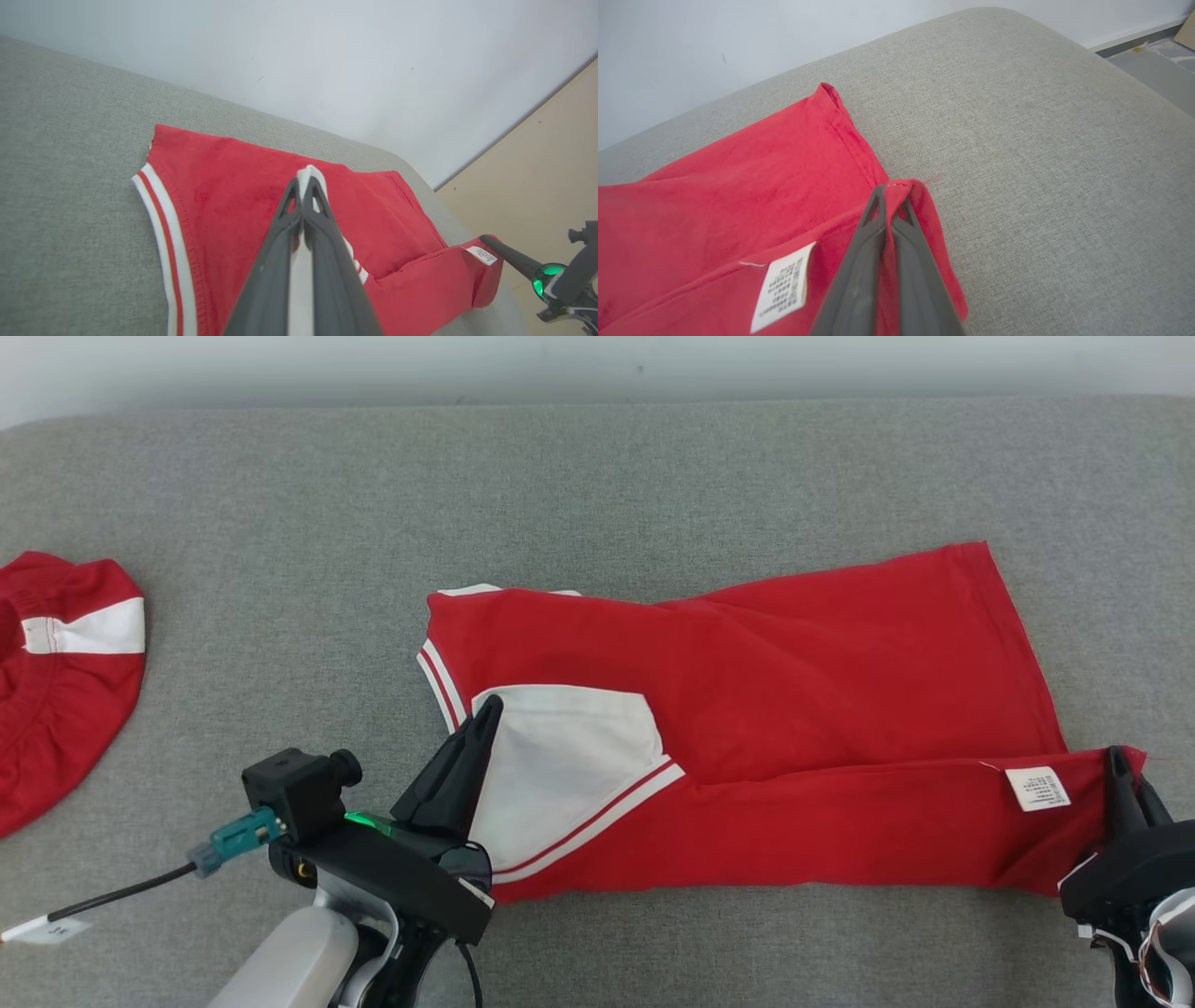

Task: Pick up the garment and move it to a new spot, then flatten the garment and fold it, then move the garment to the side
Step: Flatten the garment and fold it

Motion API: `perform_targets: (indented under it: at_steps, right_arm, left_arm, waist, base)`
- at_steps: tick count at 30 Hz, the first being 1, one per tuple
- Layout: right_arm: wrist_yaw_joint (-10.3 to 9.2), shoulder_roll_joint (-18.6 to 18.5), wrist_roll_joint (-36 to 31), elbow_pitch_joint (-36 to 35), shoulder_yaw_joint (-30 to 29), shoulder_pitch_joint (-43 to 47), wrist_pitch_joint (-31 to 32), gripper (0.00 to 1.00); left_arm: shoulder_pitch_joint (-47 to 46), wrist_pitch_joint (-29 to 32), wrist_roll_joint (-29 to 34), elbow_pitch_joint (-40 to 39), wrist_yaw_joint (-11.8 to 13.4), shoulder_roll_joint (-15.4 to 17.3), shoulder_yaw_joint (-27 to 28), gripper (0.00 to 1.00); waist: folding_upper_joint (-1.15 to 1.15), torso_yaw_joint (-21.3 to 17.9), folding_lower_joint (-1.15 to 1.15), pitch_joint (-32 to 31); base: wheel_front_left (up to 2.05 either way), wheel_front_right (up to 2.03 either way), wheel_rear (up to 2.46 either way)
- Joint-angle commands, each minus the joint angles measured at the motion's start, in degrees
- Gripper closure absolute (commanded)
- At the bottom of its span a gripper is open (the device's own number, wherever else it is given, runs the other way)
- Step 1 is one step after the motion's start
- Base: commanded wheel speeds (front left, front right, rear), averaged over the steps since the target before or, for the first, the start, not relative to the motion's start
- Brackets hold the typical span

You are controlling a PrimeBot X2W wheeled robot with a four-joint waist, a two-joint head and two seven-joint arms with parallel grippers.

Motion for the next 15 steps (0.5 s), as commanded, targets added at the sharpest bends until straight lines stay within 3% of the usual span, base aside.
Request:
perform_targets:
  at_steps: [1,15]
  right_arm:
    - [-0.14,0.2,-0.6,0.2,-0.2,-0.2,-0.5,1.00]
    - [-0.14,0.2,-2.0,4.2,0.3,-4.0,-3.1,1.00]
  left_arm:
    - [-0.9,-0.4,0.4,0.5,-0.2,-0.3,-0.1,1.00]
    - [-8.4,-1.2,2.9,6.2,-1.3,-1.0,-2.1,1.00]
  waist:
    - [0.00,0.1,-0.01,0.2]
    - [0.00,-0.4,-0.01,2.3]
  base:
    - [0.00,0.00,0.00]
    - [0.00,0.00,0.00]
